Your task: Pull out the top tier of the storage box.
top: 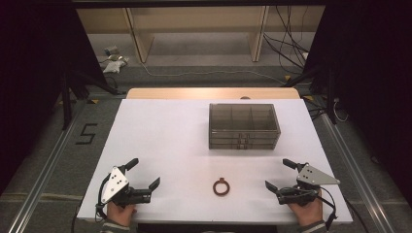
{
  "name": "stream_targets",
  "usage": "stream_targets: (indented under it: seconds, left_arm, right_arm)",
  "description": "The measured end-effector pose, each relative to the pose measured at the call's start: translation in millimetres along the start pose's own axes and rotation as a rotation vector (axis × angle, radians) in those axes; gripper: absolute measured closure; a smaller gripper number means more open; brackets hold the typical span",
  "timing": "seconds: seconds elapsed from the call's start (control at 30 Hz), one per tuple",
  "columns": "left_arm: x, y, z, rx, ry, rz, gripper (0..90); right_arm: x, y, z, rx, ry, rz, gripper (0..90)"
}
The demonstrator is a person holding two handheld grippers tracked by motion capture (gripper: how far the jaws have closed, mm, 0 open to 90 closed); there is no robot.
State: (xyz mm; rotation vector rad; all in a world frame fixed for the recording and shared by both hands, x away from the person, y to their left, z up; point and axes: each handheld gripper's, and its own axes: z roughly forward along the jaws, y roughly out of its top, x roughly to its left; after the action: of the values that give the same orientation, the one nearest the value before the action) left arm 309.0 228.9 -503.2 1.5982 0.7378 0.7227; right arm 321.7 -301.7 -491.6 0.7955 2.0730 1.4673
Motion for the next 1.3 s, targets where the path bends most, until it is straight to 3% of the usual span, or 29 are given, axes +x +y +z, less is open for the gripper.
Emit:
stream_targets:
  seconds: [0.9,1.3]
  left_arm:
    - [-0.3,0.1,1.0,0.005,-0.002,0.002,0.0]
    - [-0.7,0.1,1.5,0.006,-0.001,0.006,0.0]
  right_arm:
    - [2.8,1.6,0.7,-0.01,0.008,-0.01,0.6]
    - [6.3,17.5,1.2,0.042,0.009,0.001,0.6]
